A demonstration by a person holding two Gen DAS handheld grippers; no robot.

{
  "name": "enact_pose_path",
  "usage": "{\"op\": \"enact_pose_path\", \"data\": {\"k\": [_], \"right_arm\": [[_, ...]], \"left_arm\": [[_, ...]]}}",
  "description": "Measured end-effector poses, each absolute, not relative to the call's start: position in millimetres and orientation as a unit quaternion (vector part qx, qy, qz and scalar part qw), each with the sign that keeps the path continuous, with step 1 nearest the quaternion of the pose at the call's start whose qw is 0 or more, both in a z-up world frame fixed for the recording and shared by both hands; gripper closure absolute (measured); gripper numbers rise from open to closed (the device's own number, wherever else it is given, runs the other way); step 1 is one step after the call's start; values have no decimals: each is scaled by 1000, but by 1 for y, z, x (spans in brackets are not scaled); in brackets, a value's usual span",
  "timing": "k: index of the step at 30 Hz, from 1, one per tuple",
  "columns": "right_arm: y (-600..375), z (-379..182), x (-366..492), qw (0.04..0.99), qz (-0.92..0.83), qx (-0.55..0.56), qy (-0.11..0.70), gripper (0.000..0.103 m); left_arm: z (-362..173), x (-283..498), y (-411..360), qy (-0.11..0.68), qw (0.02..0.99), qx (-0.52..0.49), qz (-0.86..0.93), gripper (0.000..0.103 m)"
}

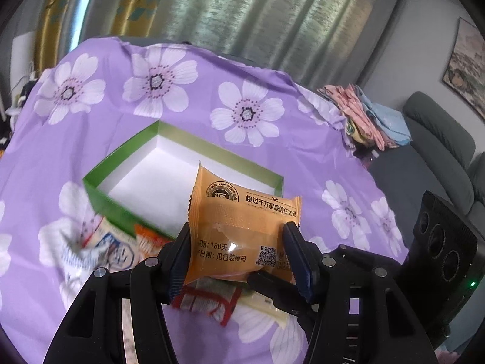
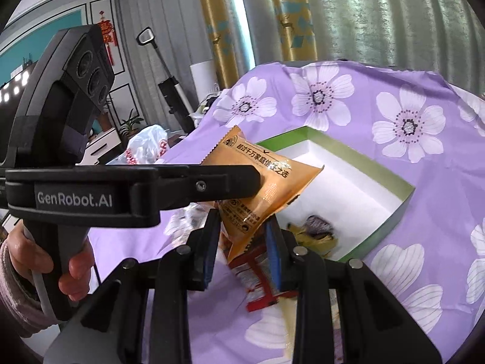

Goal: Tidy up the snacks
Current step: 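Carry the orange bread pack over the green box with the left tool, then lower the orange bread pack into the box and open the left tool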

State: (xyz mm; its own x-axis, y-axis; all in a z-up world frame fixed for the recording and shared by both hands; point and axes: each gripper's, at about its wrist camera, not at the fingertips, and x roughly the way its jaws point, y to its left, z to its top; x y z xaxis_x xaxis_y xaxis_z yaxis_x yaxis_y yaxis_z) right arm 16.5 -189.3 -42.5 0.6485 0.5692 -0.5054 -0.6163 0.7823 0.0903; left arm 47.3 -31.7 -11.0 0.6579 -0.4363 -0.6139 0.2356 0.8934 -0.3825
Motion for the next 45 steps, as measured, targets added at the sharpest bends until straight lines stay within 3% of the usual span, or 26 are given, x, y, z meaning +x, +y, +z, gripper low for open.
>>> {"op": "enact_pose_path", "data": {"k": [18,21,23,26,33,45], "right_arm": [[-206,-63,74,905,300,-20,301,71],[-207,-67,79,907,286,-21,308,66],[-207,-68,79,909,280,-23,308,56],[-211,-64,75,915,270,-25,298,46],[-222,-55,55,920,264,-22,288,42],[-232,-33,2,927,274,-21,257,26]], "left_arm": [[-40,100,-56,401,892,-109,-176,44],[-44,104,-57,408,892,-108,-162,30],[-44,103,-57,408,893,-106,-156,22],[-42,98,-56,405,898,-99,-142,22],[-31,78,-51,387,910,-89,-114,21],[0,26,-53,337,937,-59,-74,21]]}}
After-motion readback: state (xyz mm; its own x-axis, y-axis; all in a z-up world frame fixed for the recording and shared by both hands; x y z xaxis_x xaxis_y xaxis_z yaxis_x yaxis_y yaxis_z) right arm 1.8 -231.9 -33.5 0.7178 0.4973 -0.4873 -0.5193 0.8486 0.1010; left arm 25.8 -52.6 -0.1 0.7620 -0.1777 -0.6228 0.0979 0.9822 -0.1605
